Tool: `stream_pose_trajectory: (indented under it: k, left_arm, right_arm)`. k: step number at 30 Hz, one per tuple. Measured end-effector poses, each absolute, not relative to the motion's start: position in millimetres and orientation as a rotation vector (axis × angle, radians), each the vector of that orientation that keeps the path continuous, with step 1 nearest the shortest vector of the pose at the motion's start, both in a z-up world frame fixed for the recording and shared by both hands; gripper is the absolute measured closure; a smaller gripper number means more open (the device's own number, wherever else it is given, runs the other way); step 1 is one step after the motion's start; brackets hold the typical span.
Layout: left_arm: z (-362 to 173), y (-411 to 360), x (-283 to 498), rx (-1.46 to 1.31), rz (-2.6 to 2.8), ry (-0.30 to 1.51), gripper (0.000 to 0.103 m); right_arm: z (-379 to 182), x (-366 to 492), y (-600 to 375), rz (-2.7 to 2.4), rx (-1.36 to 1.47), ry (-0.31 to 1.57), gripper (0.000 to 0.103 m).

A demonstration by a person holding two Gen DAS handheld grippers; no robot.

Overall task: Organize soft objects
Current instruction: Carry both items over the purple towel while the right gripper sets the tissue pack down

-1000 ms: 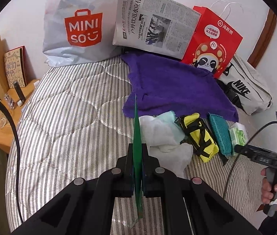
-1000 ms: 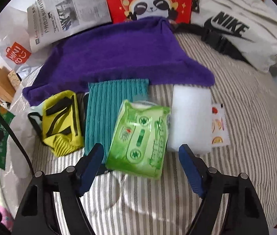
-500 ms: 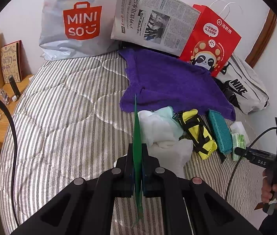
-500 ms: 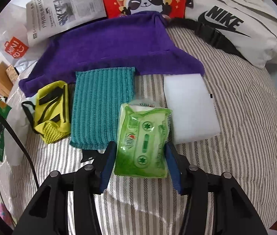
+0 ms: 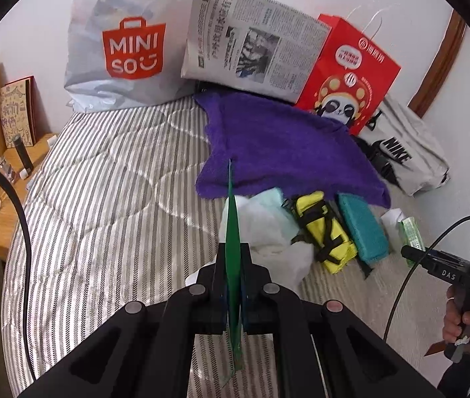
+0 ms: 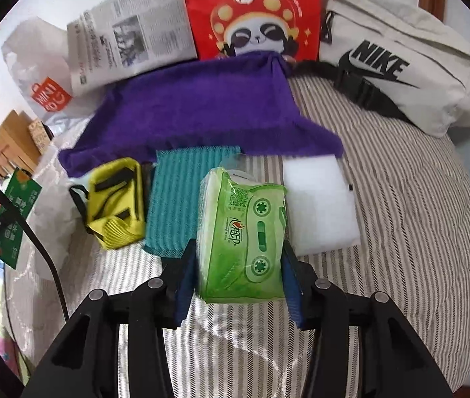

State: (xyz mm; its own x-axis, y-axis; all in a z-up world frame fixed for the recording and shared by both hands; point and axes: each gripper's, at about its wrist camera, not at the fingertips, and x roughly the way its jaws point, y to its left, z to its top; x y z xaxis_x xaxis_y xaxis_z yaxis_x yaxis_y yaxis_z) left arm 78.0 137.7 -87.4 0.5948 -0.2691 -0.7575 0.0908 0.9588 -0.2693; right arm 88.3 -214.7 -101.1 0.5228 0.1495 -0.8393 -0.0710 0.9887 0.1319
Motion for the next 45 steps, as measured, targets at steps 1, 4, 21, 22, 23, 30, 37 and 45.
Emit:
stream_pose_trajectory:
  k: [1, 4, 21, 22, 23, 30, 37, 45]
  left_arm:
    - [-85, 138, 78, -0.211, -0.211, 0.908, 0.097]
    - [-75, 137, 79, -0.2, -0.208, 0.894, 0.097]
    - [-49, 109, 130, -0.199, -0.262, 0.872, 0.097]
    - [-49, 107, 135, -0.197, -0.265, 0.874, 0.097]
    - [-49, 104, 141, -0.194, -0.27, 0.875, 0.097]
    - [-52, 93, 180, -0.164, -0.243, 0.885, 0.097]
    - [-72, 85, 224, -0.18, -0.246, 0.919, 0.097]
    - [-91, 76, 263, -0.167, -0.246, 0.961, 0.097]
  right_arm:
    - [-99, 89, -215, 0.137, 0.092, 1.006, 0.057]
    - [-92, 90, -216, 0.148, 0.094, 0.988, 0.057]
    - [-57, 142, -211, 0.175, 0.027, 0.906, 0.057]
    - [-55, 147, -210, 0.178, 0.026, 0.901, 0.057]
    - [-54, 154, -209, 0.179, 0.023, 0.901, 0.057]
    - [-55, 199, -205, 0.178, 0.007, 0.903, 0.057]
    - [-76, 259, -200, 0.165, -0.033, 0.933, 0.057]
    - [-104, 324, -184, 0.135, -0.089, 1.005, 0.057]
